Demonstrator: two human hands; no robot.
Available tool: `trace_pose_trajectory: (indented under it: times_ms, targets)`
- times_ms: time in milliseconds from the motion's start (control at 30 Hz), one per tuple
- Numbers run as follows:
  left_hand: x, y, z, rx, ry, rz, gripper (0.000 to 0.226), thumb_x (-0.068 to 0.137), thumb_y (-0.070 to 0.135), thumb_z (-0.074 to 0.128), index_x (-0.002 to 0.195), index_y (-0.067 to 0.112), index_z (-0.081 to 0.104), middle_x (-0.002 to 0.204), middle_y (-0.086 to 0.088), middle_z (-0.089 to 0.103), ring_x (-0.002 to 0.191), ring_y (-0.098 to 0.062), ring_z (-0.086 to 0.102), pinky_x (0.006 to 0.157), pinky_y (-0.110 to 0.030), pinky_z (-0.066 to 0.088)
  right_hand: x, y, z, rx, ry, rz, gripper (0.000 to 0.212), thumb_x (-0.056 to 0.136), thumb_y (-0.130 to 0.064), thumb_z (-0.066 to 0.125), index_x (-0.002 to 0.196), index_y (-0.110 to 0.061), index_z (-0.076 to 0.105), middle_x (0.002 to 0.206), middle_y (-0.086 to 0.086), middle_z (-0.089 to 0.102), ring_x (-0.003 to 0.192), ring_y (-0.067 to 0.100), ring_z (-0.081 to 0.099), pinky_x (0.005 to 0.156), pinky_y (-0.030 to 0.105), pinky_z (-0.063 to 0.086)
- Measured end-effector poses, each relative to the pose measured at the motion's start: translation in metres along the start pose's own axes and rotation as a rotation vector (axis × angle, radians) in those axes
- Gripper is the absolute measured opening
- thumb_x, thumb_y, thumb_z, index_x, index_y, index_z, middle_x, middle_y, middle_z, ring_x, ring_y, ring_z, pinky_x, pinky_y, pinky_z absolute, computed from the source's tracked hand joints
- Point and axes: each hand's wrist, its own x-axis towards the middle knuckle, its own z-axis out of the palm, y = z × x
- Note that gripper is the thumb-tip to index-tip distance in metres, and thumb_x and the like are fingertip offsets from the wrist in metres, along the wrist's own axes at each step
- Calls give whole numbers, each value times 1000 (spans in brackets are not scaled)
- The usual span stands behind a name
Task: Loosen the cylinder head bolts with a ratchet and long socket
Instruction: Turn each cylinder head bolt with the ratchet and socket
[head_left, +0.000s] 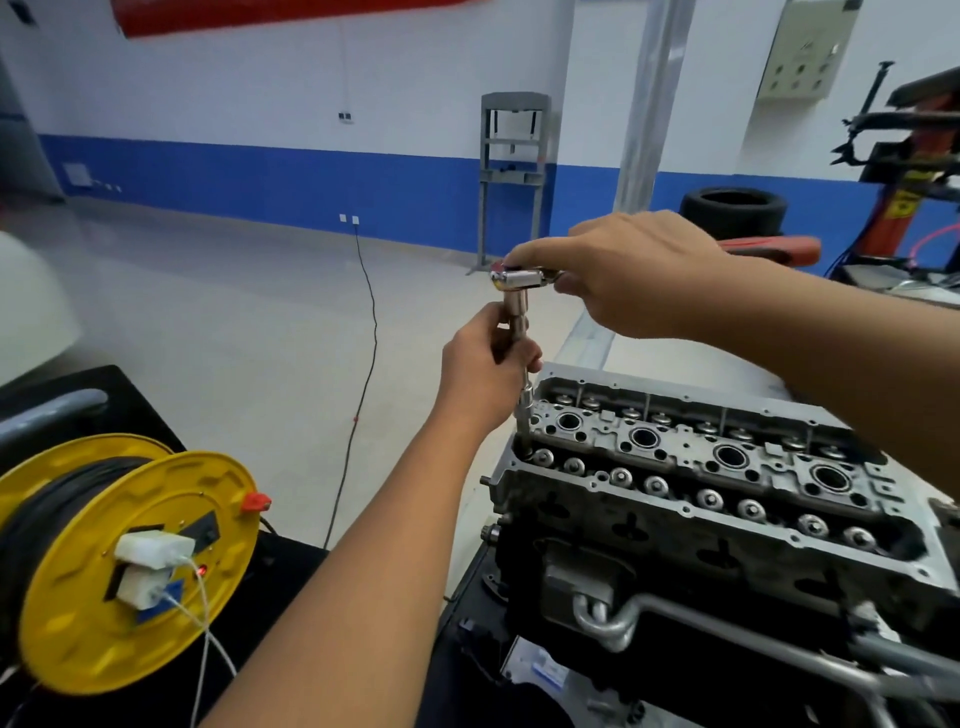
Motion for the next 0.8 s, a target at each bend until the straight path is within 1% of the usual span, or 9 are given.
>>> trace_pose_trajectory:
  times_ms: [67, 133, 233, 267, 400, 467, 633, 733, 800]
  targets:
    - [1, 1, 0, -7, -4, -1, 22, 103, 4, 59, 94, 23, 58, 82, -6, 73, 83, -28, 75, 85, -54, 62, 0, -7, -2, -56, 29, 13, 56, 105, -16, 49, 142, -56, 35, 77, -11, 50, 59, 10, 45, 49, 30, 30]
    - [1, -1, -2, -10, -16, 14, 23, 103, 3, 60, 94, 23, 58, 85, -8, 73, 82, -26, 75, 84, -52, 63, 4, -4, -9, 16, 167, 120, 56, 104, -11, 45, 139, -54, 39, 77, -4, 52, 58, 18, 49, 50, 32, 38]
    - [1, -6, -5, -27, -13, 25, 22, 103, 4, 62, 94, 24, 59, 87, -7, 74, 80, -19, 76, 84, -46, 63, 10, 28, -29, 432, 394, 432, 52, 105, -21, 47, 132, -65, 41, 91, -13, 58, 74, 21, 57, 63, 40, 51]
    - [1, -6, -5, -31, -6, 24, 23, 102, 3, 63, 94, 25, 59, 88, -7, 75, 80, -18, 77, 83, -45, 63, 8, 37, -31, 493, 373, 457, 47, 106, -27, 49, 130, -67, 43, 92, -18, 56, 76, 19, 58, 66, 39, 52]
    - [1, -7, -4, 17, 66, 56, 29, 95, 5, 73, 91, 31, 59, 89, -4, 77, 82, -20, 78, 84, -45, 64, -17, 31, 10, 330, -79, 333, 46, 104, -24, 57, 137, -56, 50, 95, -14, 60, 75, 16, 61, 65, 40, 58]
    - [2, -8, -5, 38, 105, 82, 32, 93, 9, 78, 91, 35, 60, 90, -2, 77, 84, -21, 78, 84, -46, 64, -36, 26, 46, 290, -207, 357, 47, 102, -26, 63, 142, -49, 53, 99, -13, 64, 75, 13, 58, 70, 36, 55]
    - [4, -17, 7, 2, 191, 127, 32, 86, 16, 86, 85, 38, 64, 83, 9, 76, 79, -10, 75, 79, -36, 63, -71, 44, 108, 199, -214, 417, 33, 93, -36, 72, 123, -46, 65, 99, -7, 71, 84, 18, 55, 72, 34, 49]
    - [-2, -29, 25, -101, 235, 150, 18, 92, 25, 81, 87, 36, 68, 78, 3, 74, 76, -22, 72, 74, -44, 62, -82, 51, 124, 228, -202, 409, 30, 93, -40, 73, 122, -45, 67, 98, -7, 70, 91, 17, 53, 73, 36, 48]
    - [-9, -39, 38, -169, 230, 146, 10, 100, 31, 70, 93, 36, 68, 80, -3, 72, 74, -26, 69, 72, -45, 60, -87, 49, 128, 245, -178, 387, 19, 95, -40, 71, 113, -36, 76, 101, -9, 72, 99, 18, 59, 79, 37, 51]
